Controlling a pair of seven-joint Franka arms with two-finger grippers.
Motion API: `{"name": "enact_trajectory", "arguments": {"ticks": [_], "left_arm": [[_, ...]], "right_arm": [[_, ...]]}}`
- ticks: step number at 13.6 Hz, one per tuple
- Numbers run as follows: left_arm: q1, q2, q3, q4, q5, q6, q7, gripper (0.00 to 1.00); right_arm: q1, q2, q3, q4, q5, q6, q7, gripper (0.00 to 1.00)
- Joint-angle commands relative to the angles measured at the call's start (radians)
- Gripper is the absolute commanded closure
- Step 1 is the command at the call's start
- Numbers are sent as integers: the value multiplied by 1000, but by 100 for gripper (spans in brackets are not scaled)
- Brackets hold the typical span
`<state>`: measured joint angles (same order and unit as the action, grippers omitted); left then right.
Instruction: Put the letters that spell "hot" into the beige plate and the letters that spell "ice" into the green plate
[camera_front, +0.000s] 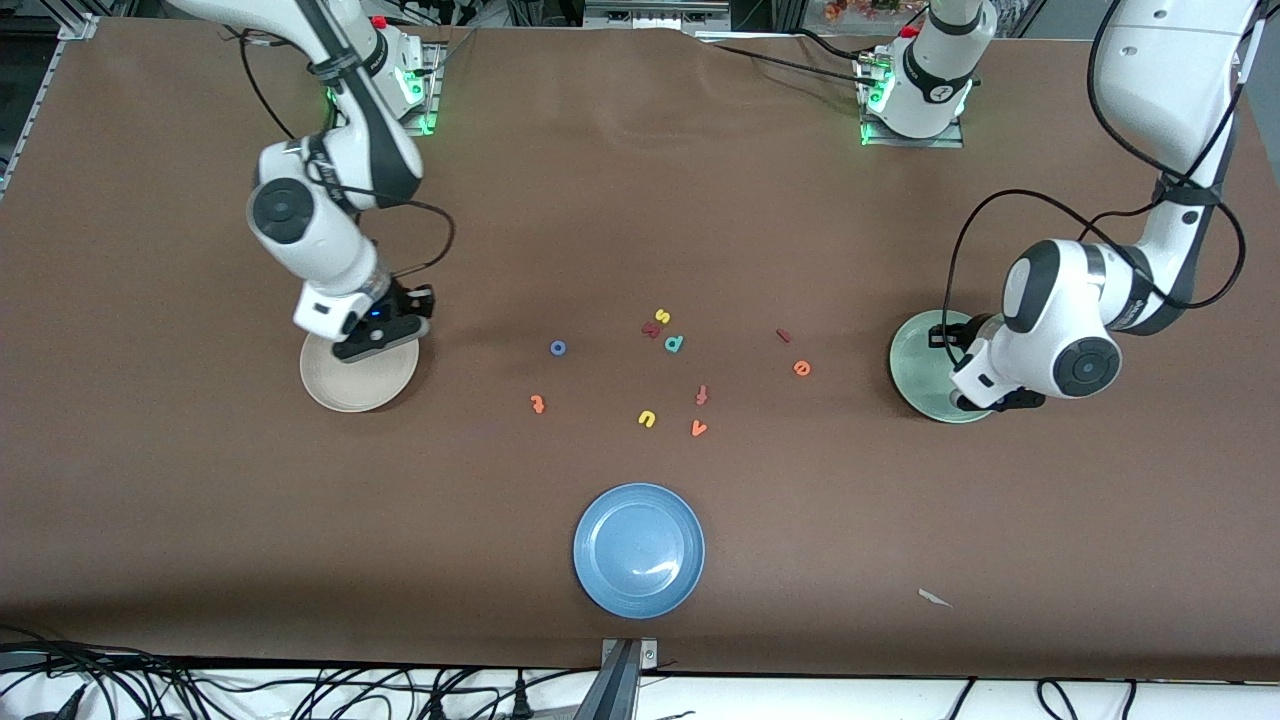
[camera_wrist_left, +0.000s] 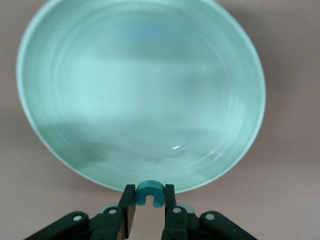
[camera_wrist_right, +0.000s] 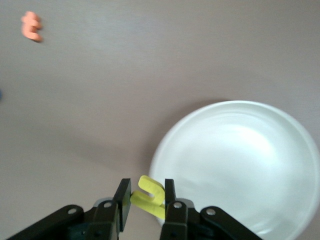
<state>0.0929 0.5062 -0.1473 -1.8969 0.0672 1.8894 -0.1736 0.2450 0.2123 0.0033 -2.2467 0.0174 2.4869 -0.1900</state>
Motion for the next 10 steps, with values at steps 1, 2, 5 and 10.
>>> {"name": "enact_trajectory", "arguments": {"ticks": [1,2,5,10], "left_arm": [[21,46,-8,19,26,-6,14,79],[22,46,-8,21,23,-6,14,69],[24,34,-12,32,13,-6,9,0],[2,-40,-38,102,-168,-15,-208,0]], "right_arm": [[-67,6,3,9,-11,-14,-130,92],[-73,10,-15,9,-13,-14,-155,91],[-95,32,-42,7,-19,-8,-200,62],[-96,33,-42,7,-17,-5,-189,6]]}}
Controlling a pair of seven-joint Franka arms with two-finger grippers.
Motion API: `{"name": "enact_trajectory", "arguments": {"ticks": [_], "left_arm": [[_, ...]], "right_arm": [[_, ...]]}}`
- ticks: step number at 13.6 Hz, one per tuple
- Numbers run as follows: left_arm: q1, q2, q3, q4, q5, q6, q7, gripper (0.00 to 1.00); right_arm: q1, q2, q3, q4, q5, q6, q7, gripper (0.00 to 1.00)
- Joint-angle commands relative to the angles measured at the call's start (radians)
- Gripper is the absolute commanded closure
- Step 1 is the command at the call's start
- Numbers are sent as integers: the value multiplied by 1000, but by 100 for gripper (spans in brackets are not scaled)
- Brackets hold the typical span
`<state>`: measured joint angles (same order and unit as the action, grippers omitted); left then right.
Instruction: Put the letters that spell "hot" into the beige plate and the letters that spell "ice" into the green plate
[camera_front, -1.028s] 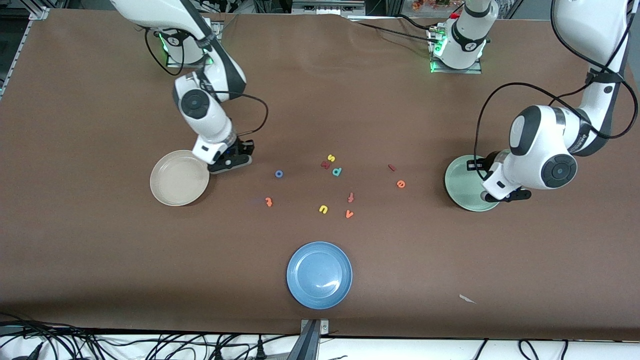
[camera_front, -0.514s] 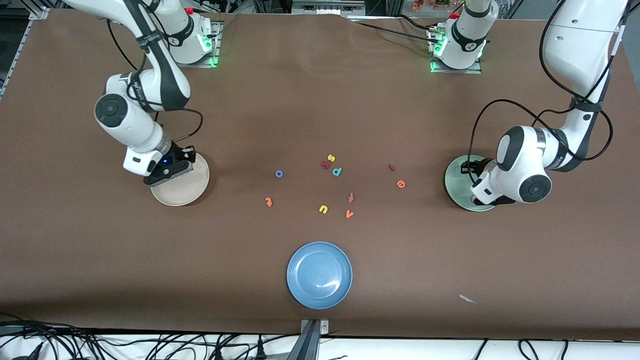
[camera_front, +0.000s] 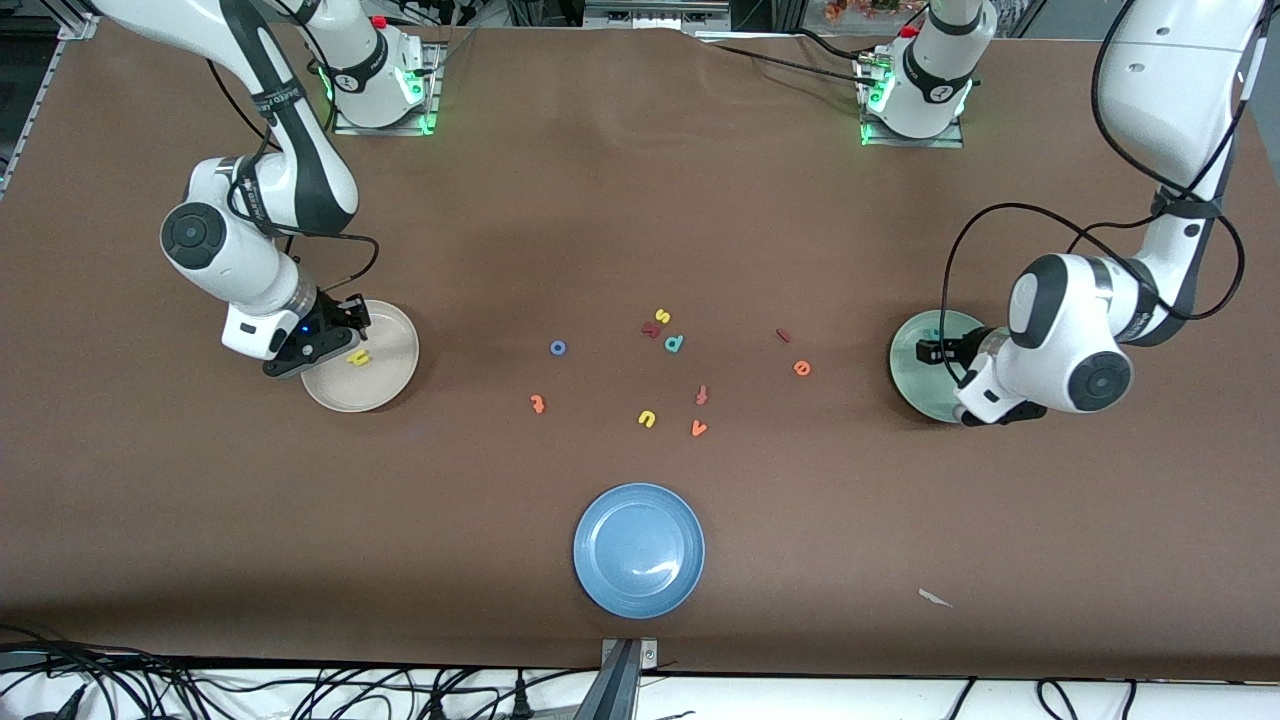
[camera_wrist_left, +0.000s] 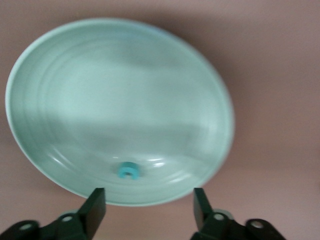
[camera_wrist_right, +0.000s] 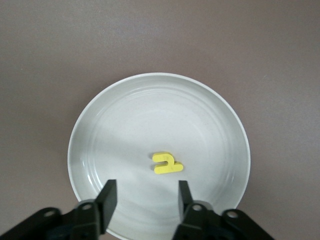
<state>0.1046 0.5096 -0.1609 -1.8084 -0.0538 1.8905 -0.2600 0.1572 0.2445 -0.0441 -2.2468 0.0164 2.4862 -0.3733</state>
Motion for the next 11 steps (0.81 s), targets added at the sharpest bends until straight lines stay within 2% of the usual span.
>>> {"name": "enact_trajectory", "arguments": {"ticks": [1,4,6,8,11], "left_arm": [[-13,-42,-58,26,-47,-16,-212,0],[-46,-37,-121,31,-49,-10,-404,0],[-124,-17,-135,31,-50,19,-532,0],[-158,-16,-138,0,-54,83,-610,2],[-163,-25,-176,-81,-70,227,-722,10]], "right_arm": [[-8,1,6,7,-10,-4,2,6],[-5,30,18,10,0,9,72,6],[8,51,58,36,0,26,147,7],[53,65,85,78,0,23,250,7],[126,111,90,180,0,-1,356,7]]}}
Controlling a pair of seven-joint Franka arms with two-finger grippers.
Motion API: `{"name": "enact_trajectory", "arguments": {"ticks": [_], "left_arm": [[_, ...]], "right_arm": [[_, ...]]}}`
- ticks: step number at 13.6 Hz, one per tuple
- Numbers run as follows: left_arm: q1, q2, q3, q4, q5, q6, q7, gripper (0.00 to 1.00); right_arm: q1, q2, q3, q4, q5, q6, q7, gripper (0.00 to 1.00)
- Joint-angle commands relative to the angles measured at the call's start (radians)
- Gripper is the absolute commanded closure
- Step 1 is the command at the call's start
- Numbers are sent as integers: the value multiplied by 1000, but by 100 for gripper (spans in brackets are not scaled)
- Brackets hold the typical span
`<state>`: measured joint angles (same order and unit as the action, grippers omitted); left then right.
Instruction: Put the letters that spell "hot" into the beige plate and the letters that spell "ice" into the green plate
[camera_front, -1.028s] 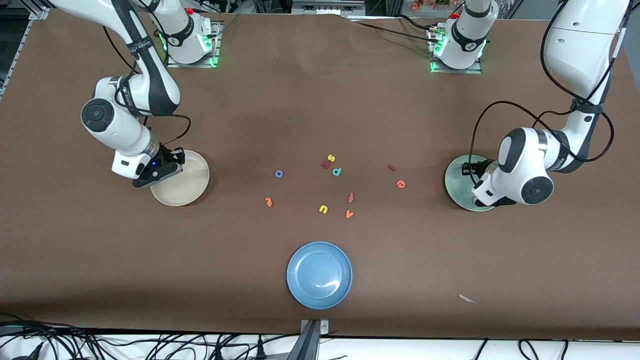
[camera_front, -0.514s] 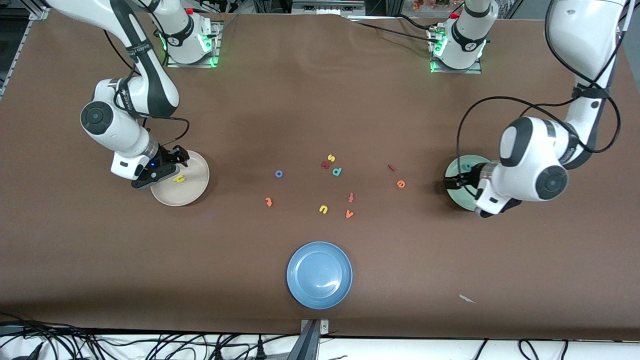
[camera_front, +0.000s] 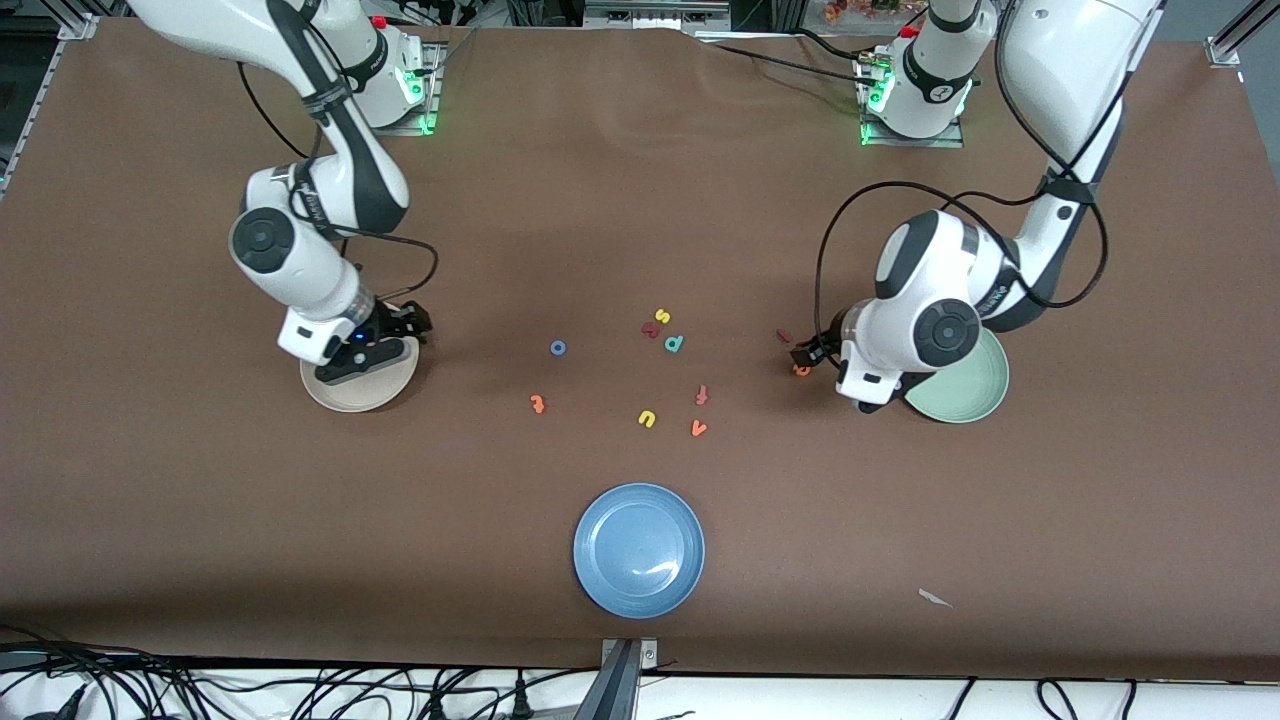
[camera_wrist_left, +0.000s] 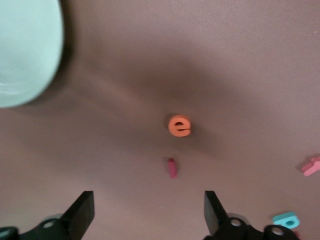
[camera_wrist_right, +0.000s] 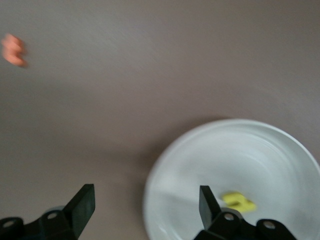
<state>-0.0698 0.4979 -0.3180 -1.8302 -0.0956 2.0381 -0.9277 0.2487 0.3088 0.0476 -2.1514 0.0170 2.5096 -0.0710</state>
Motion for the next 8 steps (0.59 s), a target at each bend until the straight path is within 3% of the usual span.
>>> {"name": "enact_trajectory", "arguments": {"ticks": [1,6,8], "left_arm": [[11,-19,-26,-98,-29,133,-66,10],[-28,-41,-35,-299,-19,451,-175,11],[-35,-36,-35,-327,-18,505,-209,11]], "right_arm": [[55,74,-2,123,0,-28,69,7],[173,242,-3,323,-5,-28,227,8],[208,309,-5,401,-8,-26,282,8]]}}
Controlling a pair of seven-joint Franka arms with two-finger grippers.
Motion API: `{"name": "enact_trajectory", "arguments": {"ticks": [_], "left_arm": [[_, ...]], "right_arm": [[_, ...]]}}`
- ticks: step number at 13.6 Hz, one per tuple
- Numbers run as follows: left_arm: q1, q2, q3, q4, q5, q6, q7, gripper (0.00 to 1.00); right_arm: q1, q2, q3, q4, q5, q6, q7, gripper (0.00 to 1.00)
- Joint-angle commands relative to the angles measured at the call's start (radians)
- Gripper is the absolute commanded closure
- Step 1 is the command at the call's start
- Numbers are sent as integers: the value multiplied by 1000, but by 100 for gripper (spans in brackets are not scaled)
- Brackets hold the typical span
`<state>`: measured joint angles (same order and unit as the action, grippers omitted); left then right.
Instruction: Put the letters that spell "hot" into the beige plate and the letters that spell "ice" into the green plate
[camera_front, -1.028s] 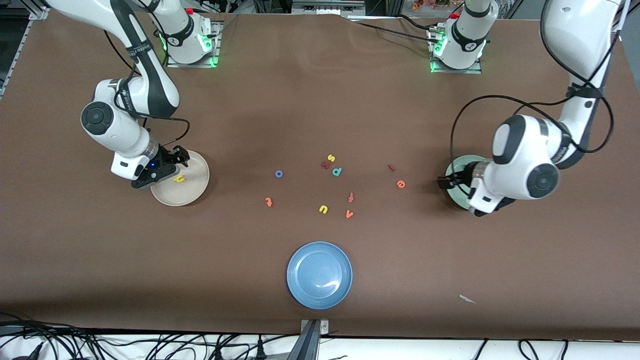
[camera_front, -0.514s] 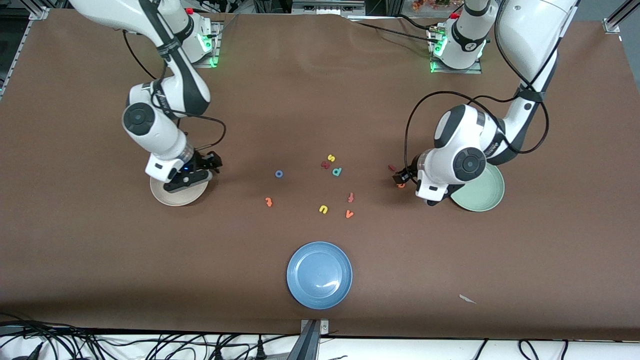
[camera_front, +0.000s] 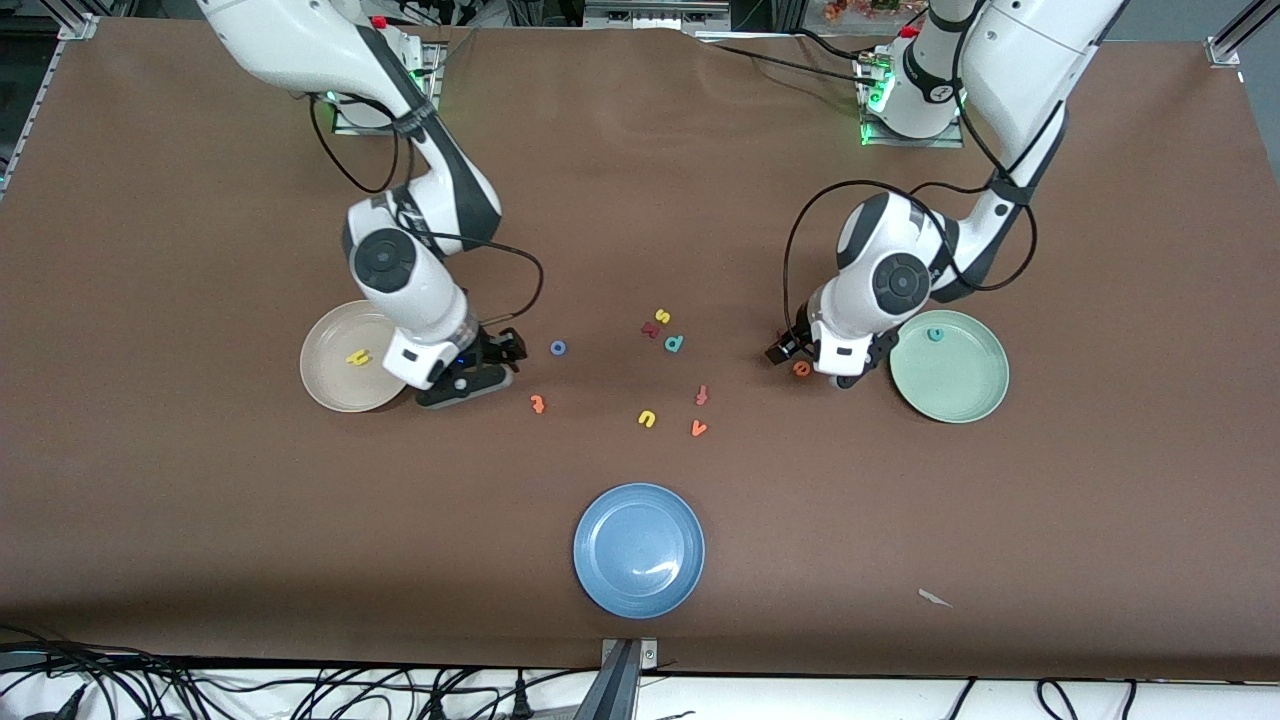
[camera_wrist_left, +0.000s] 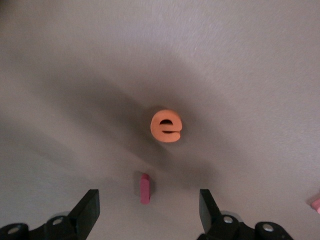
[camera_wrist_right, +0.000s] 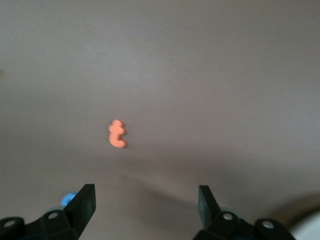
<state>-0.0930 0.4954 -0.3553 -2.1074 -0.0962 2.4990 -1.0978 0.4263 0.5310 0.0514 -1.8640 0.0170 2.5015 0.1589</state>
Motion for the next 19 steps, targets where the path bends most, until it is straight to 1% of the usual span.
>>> {"name": "enact_trajectory", "arguments": {"ticks": [1,4,5,7,9,12,14,15,16,19], "left_arm": [[-23,-29,4,-49,-17,46,-51,13],[-28,0,6,-48,-10,49,-63,30],[-28,0,6,-48,-10,49,-63,33],[-28,5,7,-39,-11,49,-65,33],[-28,20,10,-34,-10,50,-70,35],[-28,40,13,-32,-10,92,-68,37],[-28,40,15,-32,-10,92,-68,41],[-28,40,15,-32,-10,92,-68,48],[-28,40,15,-32,3,90,-66,58],[-28,42,16,-32,33,90,-66,85]], "right_arm": [[49,105,-16,138,-8,-18,66,8],[52,142,-18,157,-9,-7,73,10],[58,162,-18,169,-12,-1,73,12],[74,188,-39,184,-14,23,68,12],[81,205,-41,201,-14,26,70,16],[91,217,-47,203,-15,30,73,19],[98,236,-47,201,-14,68,74,23],[104,242,-47,198,-14,85,74,28],[106,242,-50,198,-14,85,73,35],[106,241,-54,198,-14,85,65,63]]}}
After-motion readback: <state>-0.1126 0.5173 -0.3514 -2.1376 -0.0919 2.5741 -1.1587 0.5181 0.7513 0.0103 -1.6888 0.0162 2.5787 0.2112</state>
